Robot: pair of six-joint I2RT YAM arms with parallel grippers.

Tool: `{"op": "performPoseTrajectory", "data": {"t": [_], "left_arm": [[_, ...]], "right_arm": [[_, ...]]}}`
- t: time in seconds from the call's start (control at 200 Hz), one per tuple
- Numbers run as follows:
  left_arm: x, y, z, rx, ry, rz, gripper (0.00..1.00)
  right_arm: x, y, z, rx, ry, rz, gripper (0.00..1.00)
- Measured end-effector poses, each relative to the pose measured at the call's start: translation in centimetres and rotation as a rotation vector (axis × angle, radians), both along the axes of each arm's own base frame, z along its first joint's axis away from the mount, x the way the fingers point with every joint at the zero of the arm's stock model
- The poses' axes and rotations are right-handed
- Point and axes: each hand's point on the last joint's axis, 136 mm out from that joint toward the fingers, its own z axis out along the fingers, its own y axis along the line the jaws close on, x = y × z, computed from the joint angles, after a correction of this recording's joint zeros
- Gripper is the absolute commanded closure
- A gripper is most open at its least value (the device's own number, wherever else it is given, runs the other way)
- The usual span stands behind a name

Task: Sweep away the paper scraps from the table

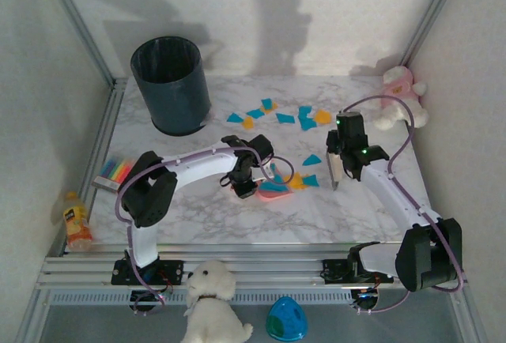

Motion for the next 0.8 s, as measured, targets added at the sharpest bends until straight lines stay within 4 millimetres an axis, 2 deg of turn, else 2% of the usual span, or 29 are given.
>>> {"op": "performPoseTrajectory", "data": {"t": [0.325,0.801], "left_arm": [[-0.8,0.4,-0.6,0.018,0.016,-0.011,1.0],[-1.8,-0.3,-0.6,0.013,0.033,-0.038,1.0]], "right_arm": [[0.4,0.8,-0.3,0.01,-0.048,0.009,1.0],[-0.3,4.8,-1.0,0.041,-0.063,0.108,1.0]]}}
